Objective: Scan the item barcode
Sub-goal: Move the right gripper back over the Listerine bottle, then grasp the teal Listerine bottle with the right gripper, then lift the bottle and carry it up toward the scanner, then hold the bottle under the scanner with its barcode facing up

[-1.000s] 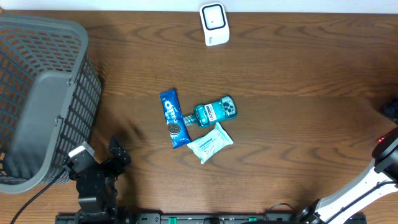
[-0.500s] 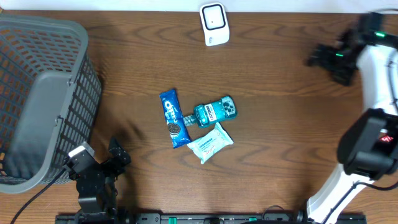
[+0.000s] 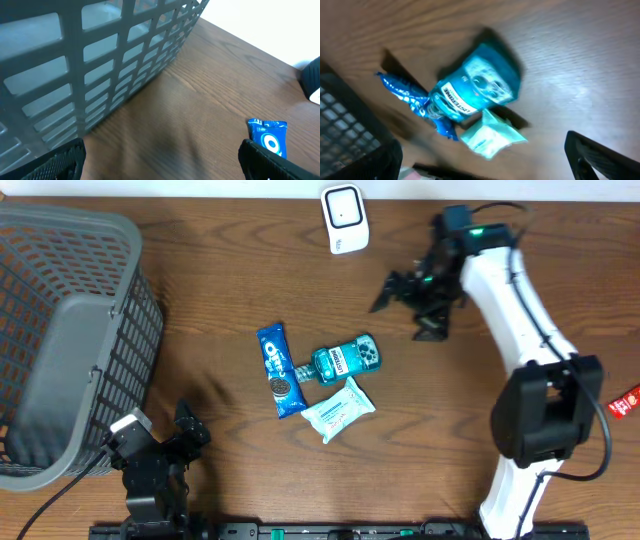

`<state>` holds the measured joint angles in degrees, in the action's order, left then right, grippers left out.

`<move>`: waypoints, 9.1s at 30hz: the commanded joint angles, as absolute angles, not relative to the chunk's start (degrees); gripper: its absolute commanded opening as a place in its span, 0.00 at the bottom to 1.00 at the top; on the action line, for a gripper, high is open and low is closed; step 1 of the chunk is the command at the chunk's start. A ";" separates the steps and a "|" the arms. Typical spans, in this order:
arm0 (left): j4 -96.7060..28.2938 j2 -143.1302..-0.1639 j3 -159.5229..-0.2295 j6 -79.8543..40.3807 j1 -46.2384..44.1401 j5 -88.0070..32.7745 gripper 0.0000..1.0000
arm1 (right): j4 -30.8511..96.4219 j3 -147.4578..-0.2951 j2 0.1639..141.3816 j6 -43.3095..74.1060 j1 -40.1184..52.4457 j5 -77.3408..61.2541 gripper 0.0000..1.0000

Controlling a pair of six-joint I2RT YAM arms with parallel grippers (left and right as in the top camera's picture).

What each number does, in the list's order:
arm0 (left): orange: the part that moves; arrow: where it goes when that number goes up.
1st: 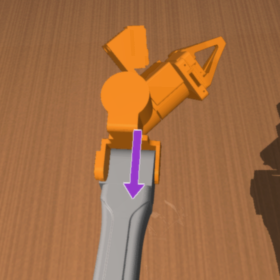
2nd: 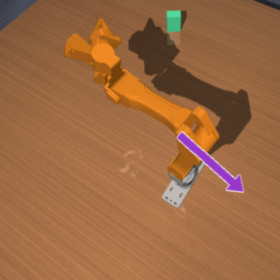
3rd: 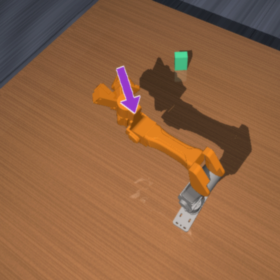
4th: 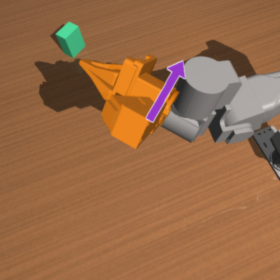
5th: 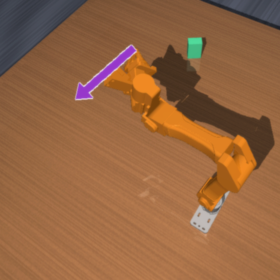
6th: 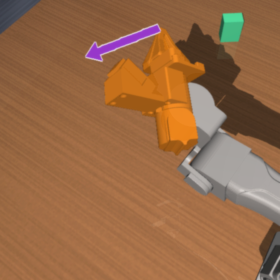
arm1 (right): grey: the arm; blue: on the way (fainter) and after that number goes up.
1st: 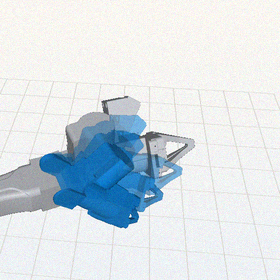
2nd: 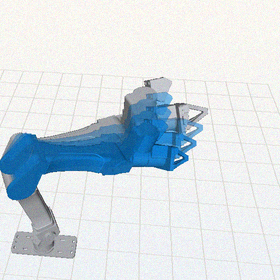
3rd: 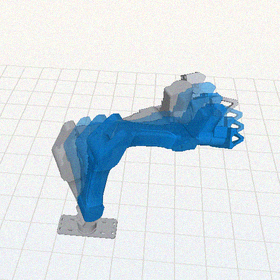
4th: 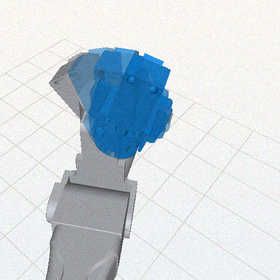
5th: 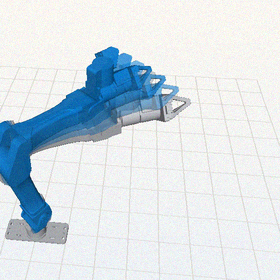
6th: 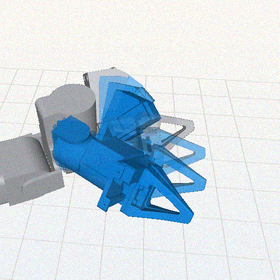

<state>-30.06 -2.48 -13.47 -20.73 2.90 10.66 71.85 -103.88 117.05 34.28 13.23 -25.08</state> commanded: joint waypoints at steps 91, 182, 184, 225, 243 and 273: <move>-30.00 -2.48 -13.58 -19.77 3.16 11.16 0.98 | 62.74 -100.42 134.47 -70.41 28.97 -14.94 0.63; -30.00 -2.48 -13.58 -19.77 3.16 11.16 0.98 | 70.63 -100.49 122.89 -7.94 22.04 -89.47 0.45; -30.00 -2.48 -13.58 -19.77 3.16 11.16 0.98 | 70.67 -100.49 122.89 -8.19 21.82 -89.47 0.43; -30.00 -2.48 -13.58 -19.77 3.16 11.16 0.98 | 66.52 -100.51 122.89 -9.41 3.16 -63.26 0.21; -30.00 -2.48 -13.58 -19.77 3.16 11.16 0.98 | 37.80 -100.49 122.89 18.28 1.06 -44.77 0.22; -30.00 -2.48 -13.58 -19.77 3.16 11.16 0.98 | 0.03 -106.67 133.97 29.34 16.27 -9.21 0.15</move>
